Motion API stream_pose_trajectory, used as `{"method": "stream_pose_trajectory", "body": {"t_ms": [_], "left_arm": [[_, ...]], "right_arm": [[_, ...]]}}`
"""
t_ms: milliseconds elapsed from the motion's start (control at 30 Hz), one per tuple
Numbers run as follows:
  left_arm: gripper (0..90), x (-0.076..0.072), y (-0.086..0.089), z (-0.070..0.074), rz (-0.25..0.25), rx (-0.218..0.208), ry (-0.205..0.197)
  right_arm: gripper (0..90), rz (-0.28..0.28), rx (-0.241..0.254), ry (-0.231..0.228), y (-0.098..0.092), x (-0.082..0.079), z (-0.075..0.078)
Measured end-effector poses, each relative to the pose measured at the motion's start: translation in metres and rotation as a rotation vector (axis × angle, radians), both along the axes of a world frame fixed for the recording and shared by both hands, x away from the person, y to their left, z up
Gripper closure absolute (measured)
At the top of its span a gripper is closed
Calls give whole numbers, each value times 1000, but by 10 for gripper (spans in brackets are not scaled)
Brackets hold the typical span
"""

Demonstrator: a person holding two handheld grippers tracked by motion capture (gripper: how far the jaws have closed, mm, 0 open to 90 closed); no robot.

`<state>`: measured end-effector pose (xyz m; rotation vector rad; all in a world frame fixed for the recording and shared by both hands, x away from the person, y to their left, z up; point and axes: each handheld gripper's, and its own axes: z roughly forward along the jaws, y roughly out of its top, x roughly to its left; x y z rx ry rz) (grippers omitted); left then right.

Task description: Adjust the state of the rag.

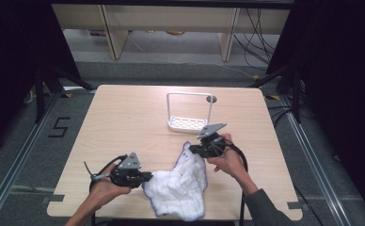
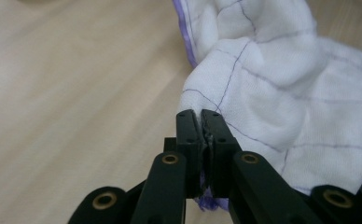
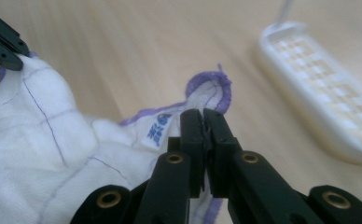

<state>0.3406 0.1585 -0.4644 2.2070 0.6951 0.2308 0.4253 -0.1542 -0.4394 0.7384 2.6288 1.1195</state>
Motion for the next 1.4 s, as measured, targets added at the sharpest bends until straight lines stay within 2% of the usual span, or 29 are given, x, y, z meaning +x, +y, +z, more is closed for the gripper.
{"method": "stream_pose_trajectory", "body": {"t_ms": [67,100,167,200,233,300,333,367,400,433,467,500,533,567,600,667,700,733,767,833,900,1000,1033,1067,1167,1200,1267,1300,1400], "left_arm": [[857,0,5,14,22,4,-68],[857,1,6,20,32,1,-96],[856,4,3,25,60,6,-141],[855,8,0,25,60,21,-154],[852,14,-6,20,53,42,-151],[844,27,-14,9,60,104,-176],[841,36,-18,1,67,114,-163],[835,46,-21,-10,89,103,-137],[833,52,-22,-16,100,116,-140],[830,59,-24,-22,115,127,-134],[821,64,-24,-27,119,128,-128],[819,68,-25,-30,139,112,-120],[817,68,-25,-30,139,112,-120],[802,73,-23,-31,142,119,-120],[763,74,-22,-31,152,106,-125],[679,75,-20,-31,191,78,-116],[653,73,-18,-30,203,66,-112],[619,71,-15,-26,194,78,-111],[584,66,-15,-25,215,54,-108],[566,51,-11,-18,195,35,-101],[551,37,-6,-14,165,30,-91],[533,12,1,-15,164,-30,-39],[528,5,3,-17,161,-37,-18],[522,-2,3,-19,159,-38,-3],[497,-22,-1,-27,146,-62,32],[493,-28,-2,-29,144,-47,38],[476,-36,-7,-32,133,-43,52],[474,-40,-9,-33,120,-35,54],[453,-45,-16,-35,98,8,38]], "right_arm": [[879,-45,24,-36,-15,-2,15],[879,-65,40,-73,-26,-2,23],[879,-118,90,-74,-38,-2,29],[879,-148,114,-92,-42,-1,28],[879,-175,120,-90,-45,1,26],[877,-196,92,-74,-46,7,15],[876,-208,91,-63,-45,11,5],[873,-219,69,-36,-44,16,-3],[867,-239,44,-9,-42,21,-14],[861,-248,42,-23,-41,26,-21],[849,-261,19,5,-40,29,-27],[837,-277,2,10,-39,32,-32],[824,-280,-3,8,-39,35,-35],[747,-300,-3,10,-39,36,-34],[673,-302,-3,7,-40,37,-33],[637,-327,20,-1,-42,36,-29],[605,-334,20,1,-44,33,-26],[575,-333,16,-4,-45,29,-23],[546,-336,3,-4,-47,23,-20],[528,-319,-32,-8,-51,9,-13],[525,-294,-16,-7,-57,-11,-10],[520,-273,-25,16,-65,-33,-14],[520,-265,-19,30,-67,-40,-18],[520,-249,-35,25,-70,-44,-21],[526,-253,-33,48,-71,-58,-30],[526,-244,-41,68,-71,-61,-30],[529,-229,-35,58,-69,-66,-32],[528,-217,-48,67,-69,-68,-33],[529,-205,-43,65,-64,-74,-35]]}}
